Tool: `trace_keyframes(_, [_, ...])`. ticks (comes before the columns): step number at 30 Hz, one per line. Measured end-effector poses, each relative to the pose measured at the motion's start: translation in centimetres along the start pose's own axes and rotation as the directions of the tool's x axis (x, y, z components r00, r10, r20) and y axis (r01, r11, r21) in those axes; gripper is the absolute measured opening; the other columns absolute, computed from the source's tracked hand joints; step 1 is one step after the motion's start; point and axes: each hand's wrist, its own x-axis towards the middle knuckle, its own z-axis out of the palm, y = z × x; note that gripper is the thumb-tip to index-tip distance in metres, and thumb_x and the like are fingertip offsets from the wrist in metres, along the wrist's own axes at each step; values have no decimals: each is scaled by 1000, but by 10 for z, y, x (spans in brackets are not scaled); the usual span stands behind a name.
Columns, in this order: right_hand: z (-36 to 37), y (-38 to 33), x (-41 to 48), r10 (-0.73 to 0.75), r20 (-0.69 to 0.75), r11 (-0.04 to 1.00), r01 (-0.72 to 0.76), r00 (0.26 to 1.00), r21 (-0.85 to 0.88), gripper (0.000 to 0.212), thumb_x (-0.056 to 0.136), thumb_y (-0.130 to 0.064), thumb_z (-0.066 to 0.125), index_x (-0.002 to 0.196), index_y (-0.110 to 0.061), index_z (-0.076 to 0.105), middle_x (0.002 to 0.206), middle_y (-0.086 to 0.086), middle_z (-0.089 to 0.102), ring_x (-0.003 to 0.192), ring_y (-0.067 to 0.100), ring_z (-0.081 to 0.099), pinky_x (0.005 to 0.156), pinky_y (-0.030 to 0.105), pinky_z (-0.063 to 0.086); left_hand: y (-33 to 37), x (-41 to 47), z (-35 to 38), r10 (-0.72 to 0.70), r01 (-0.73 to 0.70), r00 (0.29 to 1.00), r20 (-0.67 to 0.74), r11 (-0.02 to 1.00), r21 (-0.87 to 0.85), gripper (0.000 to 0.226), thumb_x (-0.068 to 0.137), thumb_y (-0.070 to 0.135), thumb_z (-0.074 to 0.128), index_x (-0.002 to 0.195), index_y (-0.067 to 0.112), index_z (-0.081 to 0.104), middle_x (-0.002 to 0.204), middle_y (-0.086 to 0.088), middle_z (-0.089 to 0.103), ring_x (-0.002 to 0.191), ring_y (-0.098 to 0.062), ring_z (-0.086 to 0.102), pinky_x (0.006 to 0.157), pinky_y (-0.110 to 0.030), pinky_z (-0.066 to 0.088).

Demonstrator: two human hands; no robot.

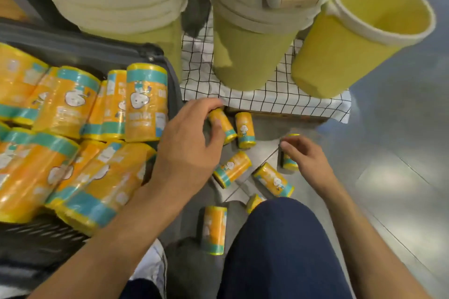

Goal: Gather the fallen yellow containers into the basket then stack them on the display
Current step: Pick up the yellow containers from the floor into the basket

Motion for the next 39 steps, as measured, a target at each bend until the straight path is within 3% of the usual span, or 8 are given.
trace_keyframes(6, [36,81,-16,149,47,989,-150,988,5,26,98,-34,68,119,-19,70,107,-5,75,90,-8,68,75,6,47,2,-11,21,29,-32,999,26,991,133,33,99,25,57,131,17,61,122,2,63,110,-15,59,93,-22,43])
trace_keyframes(13, [67,115,-26,201,32,978,-202,979,52,25,97,-23,71,117,-8,67,105,-7,72,84,-16,64,74,5,47,-48,-83,105,-379,398,898,222,916,-44,37,96,42,62,131,30,55,127,12,59,120,-9,56,101,-34,49])
trace_keyframes(19, [76,153,-43,270,83,958,-258,959,-126,27,96,-37,71,120,-28,61,112,-24,64,99,-11,60,83,3,44,-131,-150,163,-756,712,598,268,654,255,84,86,59,70,148,11,38,148,-14,45,136,-31,45,108,-41,38])
trace_keyframes(23, [93,181,-50,293,62,903,-255,954,-346,52,88,-51,76,132,-30,56,119,-6,62,109,18,60,90,35,45,-155,-176,183,-825,688,467,320,566,455,106,66,75,79,139,9,38,133,-14,50,121,-32,53,90,-37,41])
trace_keyframes(26, [104,195,-45,230,96,788,-128,968,-602,85,73,-57,85,142,-23,49,130,3,58,118,26,55,100,44,44,-165,-188,193,-826,650,471,310,562,512,107,57,83,76,127,10,41,125,-12,54,111,-31,59,83,-38,45])
trace_keyframes(30, [110,194,-41,209,49,671,-107,977,-733,77,78,-52,82,138,-21,46,129,4,55,118,28,54,98,44,45,-163,-178,187,-827,645,449,340,563,517,95,72,77,72,135,12,41,127,-9,55,102,-24,60,81,-39,48])
trace_keyframes(34, [110,172,-41,233,-1,840,-201,973,-504,70,83,-56,75,137,-23,44,130,1,56,115,24,55,96,48,51,-148,-154,165,-838,699,448,311,546,462,90,75,76,68,139,18,40,125,-8,56,92,-19,53,77,-39,45])
trace_keyframes(39, [86,94,-23,242,-38,951,-245,970,-188,57,84,-64,69,125,-29,49,110,-4,62,94,18,63,78,34,51,-70,-83,134,-738,670,620,268,675,310,80,83,62,72,139,16,38,130,-12,61,114,-35,61,78,-35,36])
